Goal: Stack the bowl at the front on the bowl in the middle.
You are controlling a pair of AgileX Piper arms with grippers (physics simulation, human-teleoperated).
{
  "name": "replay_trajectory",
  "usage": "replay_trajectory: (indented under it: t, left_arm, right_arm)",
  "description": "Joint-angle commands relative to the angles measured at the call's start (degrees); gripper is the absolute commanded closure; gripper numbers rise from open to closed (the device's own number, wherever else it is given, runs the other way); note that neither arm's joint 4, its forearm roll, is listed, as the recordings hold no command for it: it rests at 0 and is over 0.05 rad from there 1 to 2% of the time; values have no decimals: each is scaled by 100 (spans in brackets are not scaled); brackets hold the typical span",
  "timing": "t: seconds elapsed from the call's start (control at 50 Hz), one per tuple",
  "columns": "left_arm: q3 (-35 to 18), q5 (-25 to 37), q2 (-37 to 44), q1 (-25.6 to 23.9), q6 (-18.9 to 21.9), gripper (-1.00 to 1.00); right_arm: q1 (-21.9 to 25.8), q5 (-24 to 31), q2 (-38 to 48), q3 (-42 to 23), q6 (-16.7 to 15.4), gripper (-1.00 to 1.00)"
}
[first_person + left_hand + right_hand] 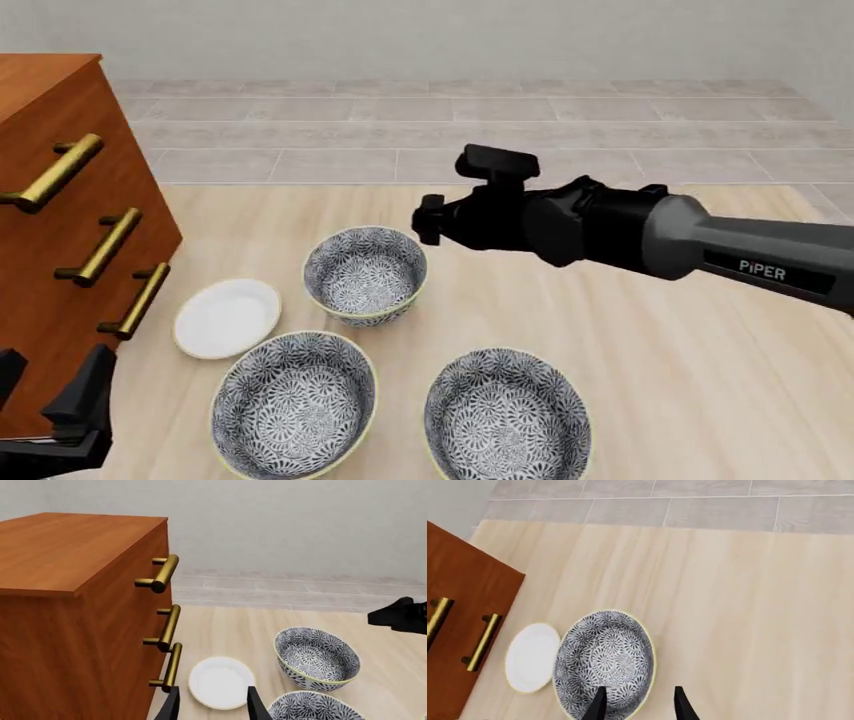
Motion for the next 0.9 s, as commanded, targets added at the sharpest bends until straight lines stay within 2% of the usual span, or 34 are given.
replay_trajectory:
  t: [0.02,0.62,0.78,0.9]
  left_arm:
    - [0,-3,8,12,0,-100]
    - [0,-3,8,12,0,-100]
    - [1,-169,219,33,6,-100]
    - [1,-233,295,27,11,-100]
  right_arm:
    - [108,-91,-4,26,209,-100]
    - [108,-91,-4,26,209,-100]
    - [62,-79,609,-260,368,-100]
    - [16,-63,848,-346,361,-100]
